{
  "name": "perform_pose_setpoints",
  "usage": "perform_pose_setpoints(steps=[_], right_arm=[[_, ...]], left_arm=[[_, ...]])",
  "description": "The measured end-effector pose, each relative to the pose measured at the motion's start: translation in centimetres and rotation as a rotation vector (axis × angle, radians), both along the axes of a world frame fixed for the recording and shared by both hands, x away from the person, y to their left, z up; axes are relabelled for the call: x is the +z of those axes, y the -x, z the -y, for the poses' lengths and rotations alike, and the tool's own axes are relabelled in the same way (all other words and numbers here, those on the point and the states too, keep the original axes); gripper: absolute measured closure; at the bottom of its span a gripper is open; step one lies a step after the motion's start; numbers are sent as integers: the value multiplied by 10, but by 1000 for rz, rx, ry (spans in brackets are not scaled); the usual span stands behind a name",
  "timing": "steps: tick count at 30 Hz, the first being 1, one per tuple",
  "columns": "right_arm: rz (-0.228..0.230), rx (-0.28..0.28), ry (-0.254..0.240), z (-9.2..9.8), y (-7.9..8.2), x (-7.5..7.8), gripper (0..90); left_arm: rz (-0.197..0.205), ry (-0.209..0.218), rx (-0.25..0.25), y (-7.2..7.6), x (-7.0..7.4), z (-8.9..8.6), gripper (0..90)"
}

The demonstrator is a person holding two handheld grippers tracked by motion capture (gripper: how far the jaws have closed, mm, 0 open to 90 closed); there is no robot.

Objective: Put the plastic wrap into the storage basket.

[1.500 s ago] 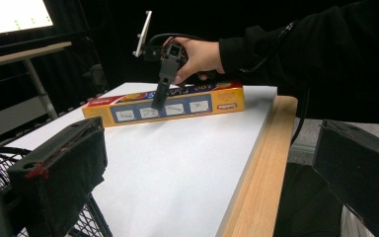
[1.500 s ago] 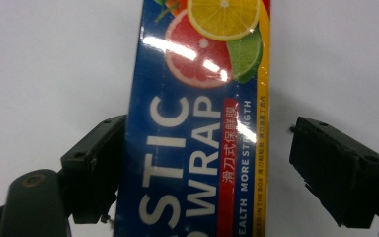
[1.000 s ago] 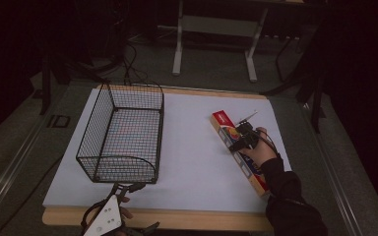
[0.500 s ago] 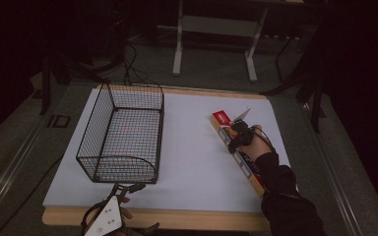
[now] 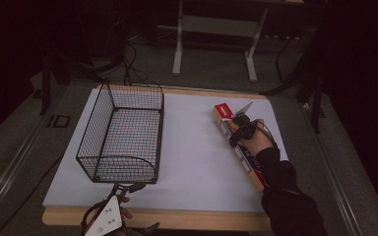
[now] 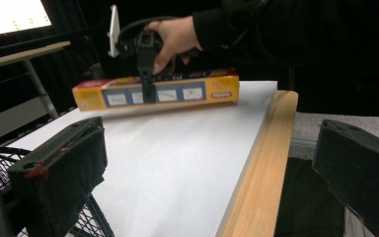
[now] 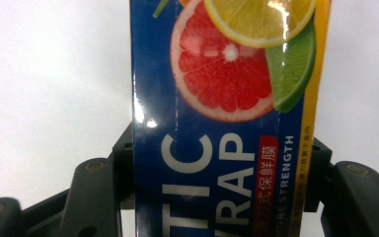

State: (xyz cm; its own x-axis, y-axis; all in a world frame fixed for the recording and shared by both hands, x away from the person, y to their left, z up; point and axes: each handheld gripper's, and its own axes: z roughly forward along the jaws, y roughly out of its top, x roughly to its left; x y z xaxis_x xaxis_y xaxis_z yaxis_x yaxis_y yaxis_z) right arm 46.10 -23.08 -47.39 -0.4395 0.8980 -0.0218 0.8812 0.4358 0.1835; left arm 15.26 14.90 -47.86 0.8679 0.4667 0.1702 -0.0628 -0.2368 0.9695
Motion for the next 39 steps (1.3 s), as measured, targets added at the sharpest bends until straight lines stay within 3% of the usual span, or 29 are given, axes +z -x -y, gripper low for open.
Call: perform_pose_setpoints(steps=[3,6,9,10,13,14,17,21,27,29,32,33,36,39], right_arm=[[24,-2,-4,0,0,10,404],[81,-4,-7,-1,0,31,404],[92,-3,-11,-2,0,36,403],[121,-5,-28,-3,1,51,403],[146,-6,-42,-4,1,60,403],[176,-10,-44,-7,3,69,403],[185,1,-49,-9,3,75,404],[233,4,-94,-16,7,91,404],[277,20,-139,-27,9,104,404],[325,35,-161,-34,12,111,403],[342,40,-169,-37,13,113,403],[391,45,-204,-44,17,117,404],[429,60,-214,-54,20,121,404],[437,75,-232,-64,22,125,404]], left_arm=[[2,-2,-1,0,0,0,6],[2,-3,-1,0,0,1,6],[1,-3,-2,0,0,1,6],[3,-3,-1,0,0,1,6],[3,-3,-2,0,0,1,6],[3,-4,-2,1,0,1,6],[3,-4,-2,1,0,1,6],[3,-10,1,0,-1,0,6],[4,-10,-3,1,-1,1,6],[4,-10,-3,0,0,1,6],[4,-6,-2,0,0,1,6],[2,-4,-3,1,0,1,6],[3,-7,-6,1,-1,2,6],[6,-4,-3,0,0,1,6]])
